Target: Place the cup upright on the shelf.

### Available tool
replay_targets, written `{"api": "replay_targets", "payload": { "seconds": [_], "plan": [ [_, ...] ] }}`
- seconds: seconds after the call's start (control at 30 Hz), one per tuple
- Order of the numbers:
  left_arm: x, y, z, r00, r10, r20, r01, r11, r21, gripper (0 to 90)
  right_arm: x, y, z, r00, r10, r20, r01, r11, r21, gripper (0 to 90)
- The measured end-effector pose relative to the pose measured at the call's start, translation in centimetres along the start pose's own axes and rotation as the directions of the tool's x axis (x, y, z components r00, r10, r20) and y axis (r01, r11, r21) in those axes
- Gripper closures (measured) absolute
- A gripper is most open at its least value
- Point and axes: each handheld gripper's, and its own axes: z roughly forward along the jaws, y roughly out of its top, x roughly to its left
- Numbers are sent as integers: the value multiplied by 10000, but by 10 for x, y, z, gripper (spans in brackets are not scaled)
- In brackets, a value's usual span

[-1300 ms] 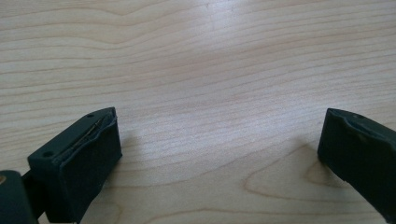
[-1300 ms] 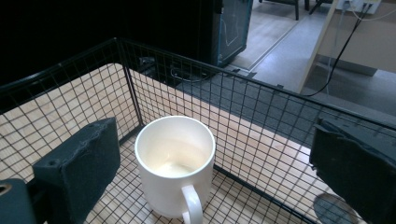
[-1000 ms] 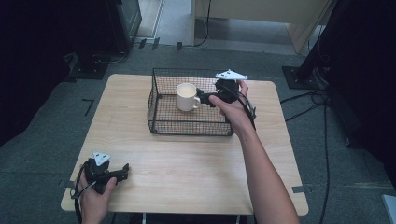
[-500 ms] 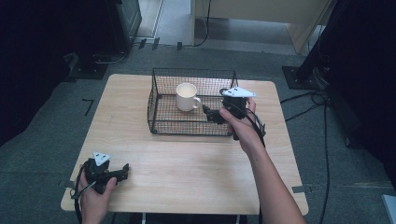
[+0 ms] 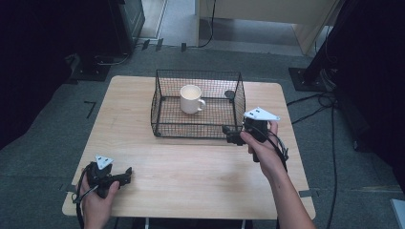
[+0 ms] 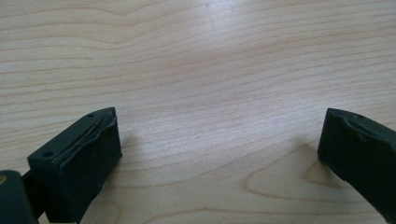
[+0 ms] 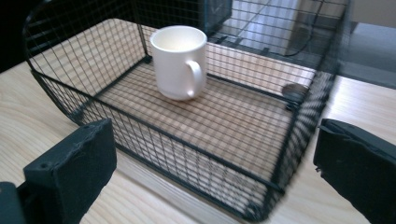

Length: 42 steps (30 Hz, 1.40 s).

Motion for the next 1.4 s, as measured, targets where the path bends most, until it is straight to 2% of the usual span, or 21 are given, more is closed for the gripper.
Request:
{"api": "replay_targets", "payload": {
  "seconds": [0.2, 0.5, 0.7, 0.9, 1.0, 1.2, 1.4],
  "plan": [
    [0, 0, 0, 10000, -12, 2, 12, 10000, -9, 0, -10, -23, -20, 9992, 344, 185, -344, 9994, 7, 0],
    [0, 0, 0, 10000, -2, 0, 2, 10000, -2, 0, -22, -50, -36, 9973, 612, 404, -622, 9978, 231, 0],
    [0, 0, 0, 10000, -1, 0, 1, 10000, -2, 0, -32, -70, -51, 9950, 736, 674, -746, 9971, 132, 0],
    [0, 0, 0, 10000, 12, -7, -12, 10000, 5, 0, -41, -87, -60, 9925, 820, 907, -845, 9962, 233, 0],
    [-1, 0, 0, 10000, 9, 8, -9, 10000, 3, 0, -49, -102, -65, 9881, 1081, 1091, -1124, 9931, 339, 0],
    [-1, 0, 1, 10000, 6, 8, -6, 10000, 2, 0, -58, -121, -71, 9836, 1080, 1445, -1177, 9912, 604, 0],
    [-1, 0, 1, 10000, 4, 9, -4, 10000, 1, 0, -68, -143, -78, 9746, 1340, 1792, -1512, 9848, 859, 0]
  ]
}}
